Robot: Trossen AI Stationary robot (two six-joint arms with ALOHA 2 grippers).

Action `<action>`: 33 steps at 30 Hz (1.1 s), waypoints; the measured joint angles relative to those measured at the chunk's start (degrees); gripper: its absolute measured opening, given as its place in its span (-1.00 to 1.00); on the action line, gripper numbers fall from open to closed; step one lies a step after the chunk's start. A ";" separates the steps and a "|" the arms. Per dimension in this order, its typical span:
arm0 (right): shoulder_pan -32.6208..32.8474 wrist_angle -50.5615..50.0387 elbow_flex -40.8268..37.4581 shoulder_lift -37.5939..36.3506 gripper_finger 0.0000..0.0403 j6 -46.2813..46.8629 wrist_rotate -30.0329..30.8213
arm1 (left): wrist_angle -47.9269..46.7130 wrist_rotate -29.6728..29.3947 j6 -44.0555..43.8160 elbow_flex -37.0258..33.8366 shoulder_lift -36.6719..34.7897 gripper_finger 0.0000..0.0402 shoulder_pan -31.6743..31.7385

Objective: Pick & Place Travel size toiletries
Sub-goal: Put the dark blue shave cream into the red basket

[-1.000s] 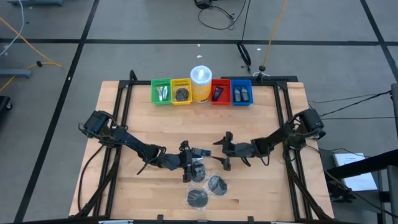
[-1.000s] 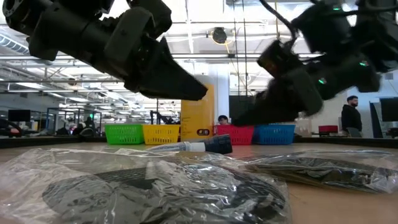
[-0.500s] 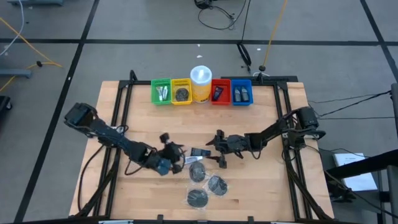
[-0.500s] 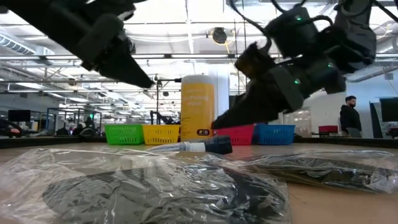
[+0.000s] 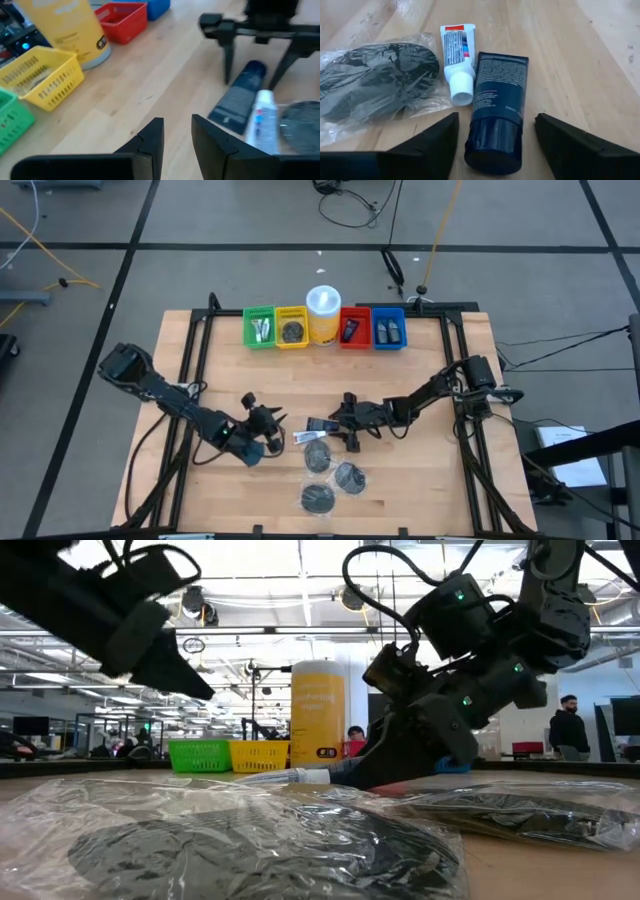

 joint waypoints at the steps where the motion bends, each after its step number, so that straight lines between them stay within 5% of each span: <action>1: 0.02 -0.13 0.00 0.00 0.18 -0.01 0.81 | 1.80 -0.11 0.45 -1.03 -0.05 -0.51 0.31; 8: 0.51 -12.11 -0.17 -6.80 -0.40 -0.08 9.21 | 9.23 -0.09 1.71 -4.43 -0.12 -0.51 2.12; 14: 3.67 -40.41 -0.24 -27.39 -0.41 3.77 27.13 | 9.86 0.74 1.78 -4.50 -0.13 -0.51 2.51; 19: 5.13 -58.74 -0.19 -46.49 -0.40 18.00 39.09 | 10.61 0.75 1.80 -4.50 -0.13 -0.51 2.49; 23: 4.05 -68.73 -0.17 -57.26 -0.34 25.99 40.32 | 11.28 0.75 1.92 -4.50 -0.13 -0.51 2.50; 28: -0.76 -71.62 -0.24 -61.13 -0.37 28.08 39.86 | 12.31 0.74 2.42 -4.50 -0.13 -0.51 2.84; 33: -12.65 -58.94 -0.22 -54.88 -0.37 20.65 24.81 | 14.11 0.72 3.29 -4.50 -0.13 -0.52 4.89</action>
